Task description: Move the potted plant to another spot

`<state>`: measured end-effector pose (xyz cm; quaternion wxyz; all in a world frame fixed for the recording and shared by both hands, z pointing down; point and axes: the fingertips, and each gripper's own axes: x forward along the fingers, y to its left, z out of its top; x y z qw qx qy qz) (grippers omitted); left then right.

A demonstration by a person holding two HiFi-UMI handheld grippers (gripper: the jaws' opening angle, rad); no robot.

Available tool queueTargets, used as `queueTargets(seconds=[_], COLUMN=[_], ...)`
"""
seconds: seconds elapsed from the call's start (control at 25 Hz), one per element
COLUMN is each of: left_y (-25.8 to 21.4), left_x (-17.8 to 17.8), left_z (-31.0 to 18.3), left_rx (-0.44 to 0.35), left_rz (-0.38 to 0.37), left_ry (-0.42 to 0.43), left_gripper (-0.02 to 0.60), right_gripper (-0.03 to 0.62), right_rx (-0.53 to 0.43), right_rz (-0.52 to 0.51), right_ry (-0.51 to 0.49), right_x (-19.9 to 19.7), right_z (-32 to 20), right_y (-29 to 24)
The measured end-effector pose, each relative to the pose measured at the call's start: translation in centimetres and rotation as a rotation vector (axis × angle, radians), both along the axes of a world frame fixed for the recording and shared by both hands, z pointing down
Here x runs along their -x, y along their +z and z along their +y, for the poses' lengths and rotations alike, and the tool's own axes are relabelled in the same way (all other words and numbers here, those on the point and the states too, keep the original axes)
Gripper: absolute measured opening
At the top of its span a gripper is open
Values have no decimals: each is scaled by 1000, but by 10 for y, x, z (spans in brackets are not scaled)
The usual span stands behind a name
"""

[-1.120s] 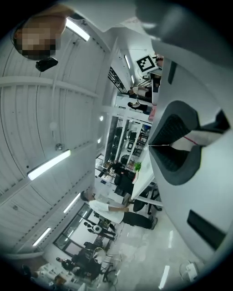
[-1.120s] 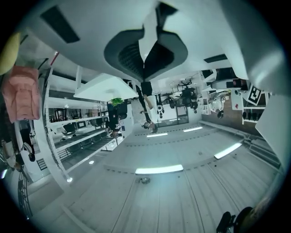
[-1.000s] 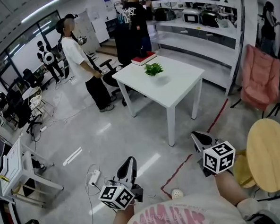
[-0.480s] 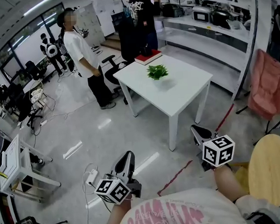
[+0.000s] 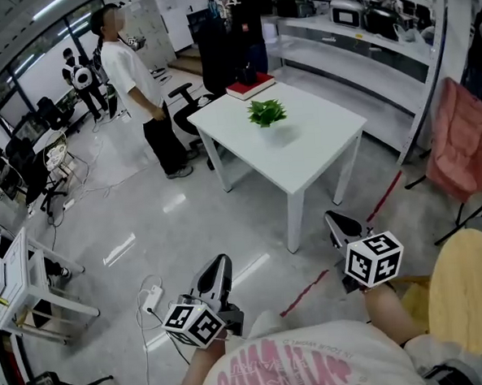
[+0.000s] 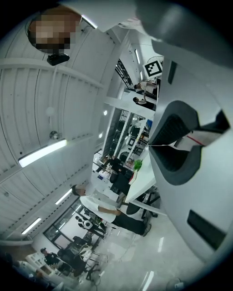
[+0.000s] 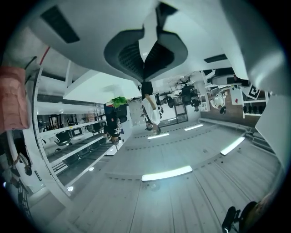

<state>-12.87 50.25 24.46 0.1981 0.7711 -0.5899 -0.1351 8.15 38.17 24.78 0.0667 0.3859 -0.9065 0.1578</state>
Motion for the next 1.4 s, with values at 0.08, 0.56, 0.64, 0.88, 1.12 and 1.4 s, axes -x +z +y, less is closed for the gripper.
queueTargets(seconds=[0.08,0.56,0.64,0.88,1.12,1.4], left_y=[7,24,25,9,-17,-28], left_x=[1,28,37,62,91,124], left_z=[-7,-105,-130,-217,-297,-375], left_rx=[20,50,52,31,-13,-58], left_rz=[1,11,16,21,11,16], left_ry=[6,45,53,104,145,184], left_gripper=[25,25,25,25,25,25], right_gripper=[14,14,14,14,14,14], right_rx=[32,125,136,114,62,34], right_rz=[-20,-75,-70,-52,-63,-61], right_ry=[6,25,28,53,91,127], right_x=[2,35,45,74,102,131], right_z=[-7,-93,-116,-186,-260,-332], right_y=[9,32,35,20,-7,-11])
